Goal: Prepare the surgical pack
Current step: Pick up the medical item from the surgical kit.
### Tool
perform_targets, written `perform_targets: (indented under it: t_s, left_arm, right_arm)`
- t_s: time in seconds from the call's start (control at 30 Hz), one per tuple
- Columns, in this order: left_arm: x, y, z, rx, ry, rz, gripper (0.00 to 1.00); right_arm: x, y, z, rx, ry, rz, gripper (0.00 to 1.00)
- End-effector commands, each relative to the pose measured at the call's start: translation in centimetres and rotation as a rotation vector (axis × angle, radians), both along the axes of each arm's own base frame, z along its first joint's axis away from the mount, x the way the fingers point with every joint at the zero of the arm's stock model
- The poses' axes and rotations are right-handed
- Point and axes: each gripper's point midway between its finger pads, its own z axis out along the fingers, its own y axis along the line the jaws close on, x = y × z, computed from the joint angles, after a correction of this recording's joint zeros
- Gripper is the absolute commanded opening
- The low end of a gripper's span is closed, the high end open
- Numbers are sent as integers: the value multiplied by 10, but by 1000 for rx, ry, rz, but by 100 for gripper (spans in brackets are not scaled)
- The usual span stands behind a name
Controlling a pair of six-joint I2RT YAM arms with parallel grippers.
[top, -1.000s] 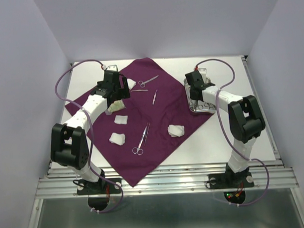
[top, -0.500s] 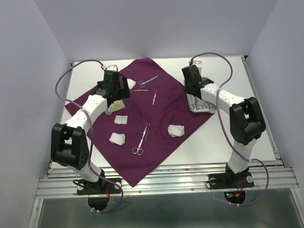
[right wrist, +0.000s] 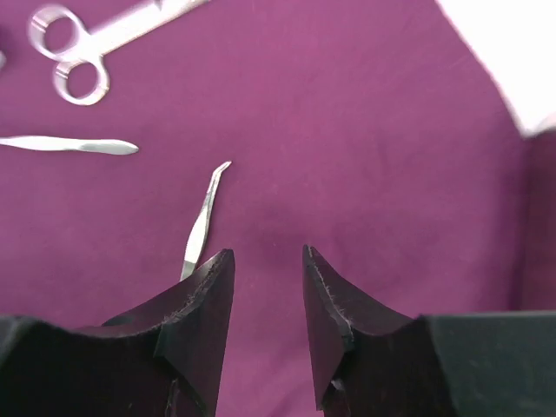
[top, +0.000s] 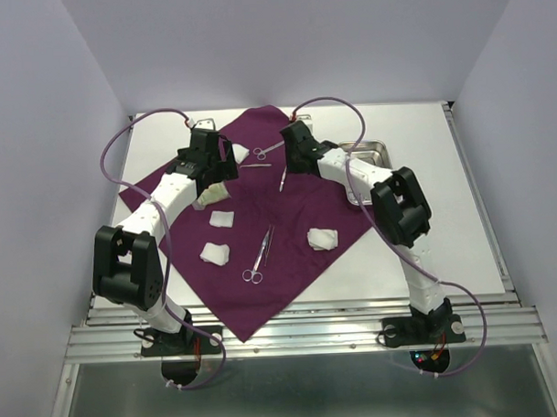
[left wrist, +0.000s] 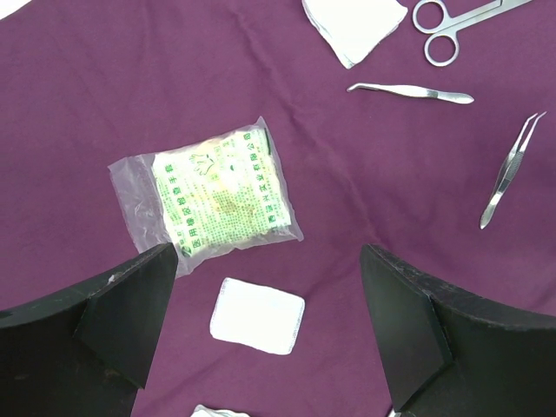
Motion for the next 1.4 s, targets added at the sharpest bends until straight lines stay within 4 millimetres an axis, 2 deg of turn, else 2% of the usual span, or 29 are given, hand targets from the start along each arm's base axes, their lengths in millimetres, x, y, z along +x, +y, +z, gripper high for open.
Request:
perform_targets:
  t_s: [0.0, 0.1, 0.3, 0.4, 0.5, 0.63, 0.73, 0.87, 0.9, 0.97, 1.1, 1.17, 1.23, 1.27, 1.3, 1.33, 1.37]
  left_arm:
    - [-1, 4, 6, 15, -29, 11, 99]
    - [-3, 5, 6, 20, -28, 11, 99]
    - [-3, 3, 5, 13, -27, 3, 99]
    - [-3, 4, 6, 15, -31, 2, 99]
    - [-4, 3, 6, 13, -30, 2, 99]
    - [-4, 4, 7, 13, -35, 1, 99]
    - [-4, 4, 7, 14, -35, 2, 99]
    - [-4, 3, 7, 9, -34, 0, 99]
    - [-4, 3, 8, 9, -37, -2, 99]
    - [-3, 2, 7, 7, -36, -2, 99]
    - [-3, 2, 8, 6, -38, -4, 99]
    - [-3, 2, 7, 8, -35, -3, 99]
    - [-3, 2, 6, 9, -33, -3, 99]
    - [-3, 2, 6, 9, -33, -3, 99]
    - [-3, 2, 6, 9, -33, -3, 99]
    - [-3, 3, 6, 8, -34, 1, 99]
    - [-4, 3, 6, 5, -35, 2, 99]
  right_arm:
    - [11, 19, 11, 67, 3, -3, 43]
    - [12, 35, 3, 79, 12, 5, 43]
    - [11, 51, -16, 84, 41, 9, 44]
    - [13, 52, -19, 86, 42, 5, 44]
    - [10, 59, -35, 78, 68, 18, 44]
    - [7, 64, -43, 63, 85, 16, 43]
    - [4, 67, -47, 55, 86, 20, 37]
    - [5, 65, -36, 38, 53, 1, 16]
    - [6, 64, -26, 45, 33, -4, 13]
    - [5, 57, -19, 33, 15, -22, 7]
    - [6, 47, 13, 30, -51, -42, 3]
    - [5, 42, 39, 40, -94, -46, 3]
    - [4, 39, 49, 33, -134, -16, 3]
    - [1, 37, 74, 60, -179, -7, 3]
    - [0, 27, 71, 55, -185, -10, 4]
    - [3, 16, 79, 61, -198, -27, 4]
    - [2, 6, 95, 73, -219, -44, 3]
